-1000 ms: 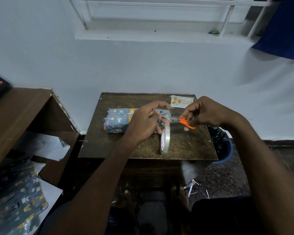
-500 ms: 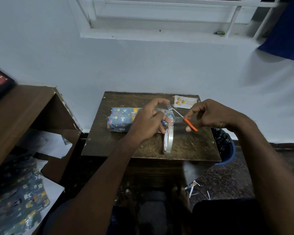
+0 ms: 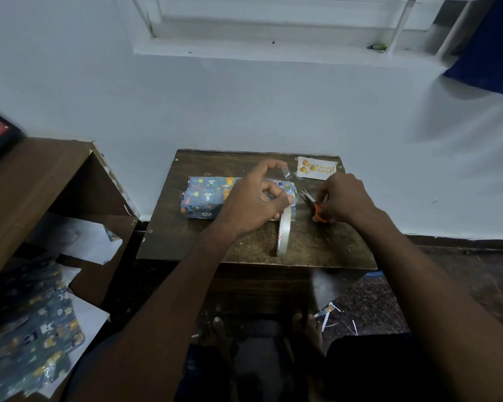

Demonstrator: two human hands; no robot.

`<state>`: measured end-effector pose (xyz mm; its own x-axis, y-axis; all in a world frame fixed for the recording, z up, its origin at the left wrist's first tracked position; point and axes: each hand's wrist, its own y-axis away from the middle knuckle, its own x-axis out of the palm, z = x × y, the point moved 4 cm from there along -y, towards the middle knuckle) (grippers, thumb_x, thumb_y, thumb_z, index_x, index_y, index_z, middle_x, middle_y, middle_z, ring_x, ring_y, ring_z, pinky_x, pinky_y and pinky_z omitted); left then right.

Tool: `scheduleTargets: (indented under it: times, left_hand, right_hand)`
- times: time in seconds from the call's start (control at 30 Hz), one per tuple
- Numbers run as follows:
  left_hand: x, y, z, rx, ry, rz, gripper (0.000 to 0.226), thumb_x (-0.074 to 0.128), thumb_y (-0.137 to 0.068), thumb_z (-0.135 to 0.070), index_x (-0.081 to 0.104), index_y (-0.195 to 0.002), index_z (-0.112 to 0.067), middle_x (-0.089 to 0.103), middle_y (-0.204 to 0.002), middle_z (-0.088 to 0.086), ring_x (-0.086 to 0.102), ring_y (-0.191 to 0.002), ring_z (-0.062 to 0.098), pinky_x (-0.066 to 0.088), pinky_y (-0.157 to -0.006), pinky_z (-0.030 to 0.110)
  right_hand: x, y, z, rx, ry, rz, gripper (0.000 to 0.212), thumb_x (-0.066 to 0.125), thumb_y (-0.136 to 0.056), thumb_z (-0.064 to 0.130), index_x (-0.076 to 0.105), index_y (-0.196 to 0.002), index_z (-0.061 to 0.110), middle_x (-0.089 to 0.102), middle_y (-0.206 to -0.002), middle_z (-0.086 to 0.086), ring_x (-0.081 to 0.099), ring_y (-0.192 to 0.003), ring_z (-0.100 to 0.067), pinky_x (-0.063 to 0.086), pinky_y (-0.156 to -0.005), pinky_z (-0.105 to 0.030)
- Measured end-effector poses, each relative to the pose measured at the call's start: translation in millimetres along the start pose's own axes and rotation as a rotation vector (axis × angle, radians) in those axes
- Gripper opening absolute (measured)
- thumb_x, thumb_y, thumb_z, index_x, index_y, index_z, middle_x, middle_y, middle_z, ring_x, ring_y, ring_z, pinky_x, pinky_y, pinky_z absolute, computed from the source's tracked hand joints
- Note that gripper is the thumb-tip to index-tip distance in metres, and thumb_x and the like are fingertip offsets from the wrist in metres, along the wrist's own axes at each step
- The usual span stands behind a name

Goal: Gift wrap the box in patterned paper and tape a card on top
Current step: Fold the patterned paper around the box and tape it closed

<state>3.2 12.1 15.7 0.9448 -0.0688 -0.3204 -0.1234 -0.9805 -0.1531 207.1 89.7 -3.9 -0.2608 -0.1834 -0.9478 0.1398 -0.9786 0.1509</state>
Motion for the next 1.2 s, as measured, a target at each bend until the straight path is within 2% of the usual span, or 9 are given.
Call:
scheduleTargets:
  times: [0.1,0.33,0.43,0.5,0.57,0.67,0.83,0.97,1.2]
  left_hand:
    - [-1,0,1,0.004,0.0,0.011,0.057,0.083,-0.09,-0.014,0.054,-0.137,-0.025,0.08,-0.089,0.001,0.072,-0.062,0.016,0.062,-0.072,0.035]
    - [0,-2,4,0.002,-0.015,0.017,0.062,0.086,-0.087,-0.016,0.053,-0.138,-0.025,0.08,-0.09,0.001,0.064,-0.059,0.006,0.056,-0.07,0.031]
    - [-1,-3,6,-0.014,0.03,0.028,0.063,0.086,-0.087,-0.012,0.052,-0.14,-0.024,0.079,-0.089,0.003,0.064,-0.058,0.005,0.051,-0.067,0.023]
    - [-1,-4,8,-0.026,0.064,0.054,0.065,0.085,-0.087,-0.01,0.051,-0.14,-0.024,0.08,-0.09,0.005,0.068,-0.064,0.011,0.053,-0.07,0.027]
    - [-2,-5,10,-0.036,0.101,0.085,0.066,0.085,-0.087,-0.009,0.049,-0.141,-0.023,0.08,-0.09,0.007,0.073,-0.071,0.019,0.057,-0.078,0.033]
    - [-7,-5,11,-0.055,0.126,0.079,0.068,0.085,-0.087,-0.007,0.048,-0.143,-0.022,0.079,-0.09,0.011,0.065,-0.067,0.015,0.055,-0.075,0.032]
    - [-9,-4,7,-0.013,0.144,0.043,0.069,0.084,-0.086,-0.003,0.048,-0.142,-0.021,0.077,-0.088,0.009,0.062,-0.072,0.025,0.054,-0.076,0.036]
    - [-13,-3,2,0.008,0.114,-0.058,0.072,0.086,-0.085,-0.006,0.046,-0.144,-0.019,0.078,-0.087,0.004,0.069,-0.072,0.013,0.056,-0.073,0.026]
    - [-16,-1,8,-0.168,0.188,-0.171,0.078,0.088,-0.081,-0.008,0.045,-0.145,-0.021,0.08,-0.09,0.005,0.078,-0.09,0.018,0.059,-0.092,0.04]
  right_hand:
    - [-2,1,-1,-0.001,-0.014,0.015,0.018,0.091,-0.068,0.006,0.081,-0.081,0.015,0.077,-0.072,-0.004,0.073,-0.062,-0.017,0.062,-0.071,-0.032]
    - [-3,-1,0,-0.039,0.019,-0.018,0.023,0.076,-0.076,-0.003,0.083,-0.084,0.017,0.077,-0.087,-0.003,0.069,-0.089,-0.021,0.053,-0.069,-0.03]
    - [-22,9,8,-0.139,-0.146,-0.147,0.026,0.081,-0.071,-0.001,0.082,-0.085,0.021,0.072,-0.076,0.007,0.069,-0.082,-0.016,0.052,-0.071,-0.03]
    - [-32,26,25,-0.297,-0.435,-0.015,0.03,0.091,-0.069,0.003,0.083,-0.092,0.021,0.077,-0.079,0.005,0.065,-0.066,-0.006,0.05,-0.067,-0.027]
    - [-35,43,42,-0.387,-0.674,0.18,0.034,0.091,-0.073,0.004,0.082,-0.103,0.018,0.077,-0.075,0.0,0.057,-0.057,-0.007,0.043,-0.059,-0.022]
    - [-29,51,46,-0.383,-0.799,0.347,0.039,0.081,-0.082,-0.006,0.076,-0.118,0.006,0.077,-0.072,0.004,0.062,-0.055,-0.002,0.042,-0.054,-0.013]
    - [-18,42,39,-0.379,-0.787,0.333,0.018,0.078,-0.092,0.009,0.081,-0.11,0.012,0.077,-0.083,-0.015,0.066,-0.07,-0.017,0.046,-0.055,-0.026]
    - [-17,38,40,-0.364,-0.798,0.288,0.011,0.075,-0.094,0.009,0.08,-0.104,0.006,0.07,-0.082,-0.022,0.056,-0.062,-0.015,0.046,-0.057,-0.023]
    - [-19,42,50,-0.426,-0.792,0.229,0.01,0.073,-0.096,0.006,0.073,-0.101,-0.002,0.077,-0.083,-0.016,0.054,-0.047,-0.013,0.042,-0.044,-0.018]
